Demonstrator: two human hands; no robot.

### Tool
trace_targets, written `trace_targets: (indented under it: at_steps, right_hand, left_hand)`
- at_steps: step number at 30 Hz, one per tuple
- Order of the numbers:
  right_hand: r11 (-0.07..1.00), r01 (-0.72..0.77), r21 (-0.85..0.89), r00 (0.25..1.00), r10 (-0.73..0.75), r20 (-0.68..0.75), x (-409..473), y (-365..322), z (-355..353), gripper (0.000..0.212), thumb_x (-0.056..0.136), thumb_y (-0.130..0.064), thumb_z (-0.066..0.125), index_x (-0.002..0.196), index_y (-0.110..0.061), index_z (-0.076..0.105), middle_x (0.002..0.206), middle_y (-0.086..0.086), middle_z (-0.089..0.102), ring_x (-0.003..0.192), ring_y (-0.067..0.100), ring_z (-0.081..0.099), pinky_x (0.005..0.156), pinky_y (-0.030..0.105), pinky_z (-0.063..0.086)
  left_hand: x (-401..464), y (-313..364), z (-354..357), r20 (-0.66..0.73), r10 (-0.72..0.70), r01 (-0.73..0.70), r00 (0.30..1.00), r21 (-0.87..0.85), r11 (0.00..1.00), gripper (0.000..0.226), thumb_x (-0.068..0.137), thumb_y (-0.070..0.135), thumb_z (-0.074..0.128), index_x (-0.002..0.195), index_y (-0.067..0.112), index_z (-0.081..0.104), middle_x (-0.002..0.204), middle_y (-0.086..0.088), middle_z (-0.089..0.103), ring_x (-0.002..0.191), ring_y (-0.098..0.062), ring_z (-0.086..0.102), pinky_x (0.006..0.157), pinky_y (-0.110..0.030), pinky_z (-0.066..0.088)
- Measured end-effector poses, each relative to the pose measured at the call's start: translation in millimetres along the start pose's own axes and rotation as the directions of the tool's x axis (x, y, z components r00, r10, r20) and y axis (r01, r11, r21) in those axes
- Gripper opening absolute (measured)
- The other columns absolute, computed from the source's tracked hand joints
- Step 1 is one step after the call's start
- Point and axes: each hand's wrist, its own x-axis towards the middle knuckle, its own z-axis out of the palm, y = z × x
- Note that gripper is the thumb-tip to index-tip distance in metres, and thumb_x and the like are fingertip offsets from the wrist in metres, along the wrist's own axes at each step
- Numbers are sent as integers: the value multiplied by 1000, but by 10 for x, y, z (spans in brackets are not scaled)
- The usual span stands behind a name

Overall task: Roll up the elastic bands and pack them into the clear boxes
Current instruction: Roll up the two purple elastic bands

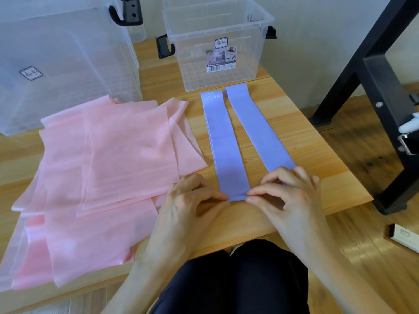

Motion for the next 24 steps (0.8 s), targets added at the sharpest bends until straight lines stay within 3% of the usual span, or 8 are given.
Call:
trace_targets:
  at_steps: [2, 6, 10, 17, 21, 24]
  right_hand:
    - [1000, -14, -5, 1000, 14, 5, 13, -15, 3, 23, 81, -49, 58, 74, -34, 74, 83, -13, 59, 85, 16, 49, 93, 16, 20]
    - [998, -55, -10, 998, 56, 41, 29, -41, -3, 17, 80, -48, 62, 73, -35, 72, 85, -15, 57, 87, 14, 47, 89, 15, 20]
    - [995, -96, -3, 993, 96, 70, 67, -58, 4, 11, 75, -41, 69, 69, -32, 70, 84, -14, 57, 87, 14, 47, 84, 23, 21]
    - [991, -135, -22, 984, 136, 111, 97, -86, 17, 11, 71, -43, 67, 65, -34, 64, 83, -14, 56, 90, 13, 45, 82, 22, 20]
    - [989, -149, 12, 979, 145, 146, 156, -54, -25, 21, 71, -38, 81, 66, -33, 61, 82, -13, 54, 89, 9, 39, 80, 23, 20]
    - [993, -113, 46, 985, 106, 134, 162, -42, -14, 15, 71, -41, 77, 66, -32, 66, 83, -13, 56, 88, 9, 41, 82, 24, 23]
  left_hand:
    - [33, 23, -15, 20, -64, 65, 998, -47, 997, 1, 82, 38, 76, 83, 37, 76, 86, 19, 59, 87, -3, 55, 76, -13, 40]
    - [54, 68, -36, 37, -160, 163, 986, -85, 983, 10, 79, 29, 79, 75, 37, 74, 81, 19, 60, 87, -2, 56, 75, -5, 36]
    - [93, 121, -51, 31, -169, 171, 985, -85, 982, 18, 77, 27, 77, 68, 39, 68, 75, 19, 59, 85, 5, 55, 71, -1, 35]
    - [129, 125, -71, 107, -194, 200, 975, -41, 979, 17, 77, 35, 70, 64, 40, 62, 72, 16, 58, 84, 3, 52, 71, -6, 36]
    - [151, 100, -22, 69, -183, 183, 981, -4, 983, 13, 73, 37, 70, 63, 37, 61, 69, 17, 55, 80, 1, 53, 69, -10, 37]
    - [129, 65, -24, 20, -170, 171, 985, -24, 985, 17, 73, 31, 76, 69, 35, 60, 72, 18, 58, 80, -2, 57, 68, -10, 39]
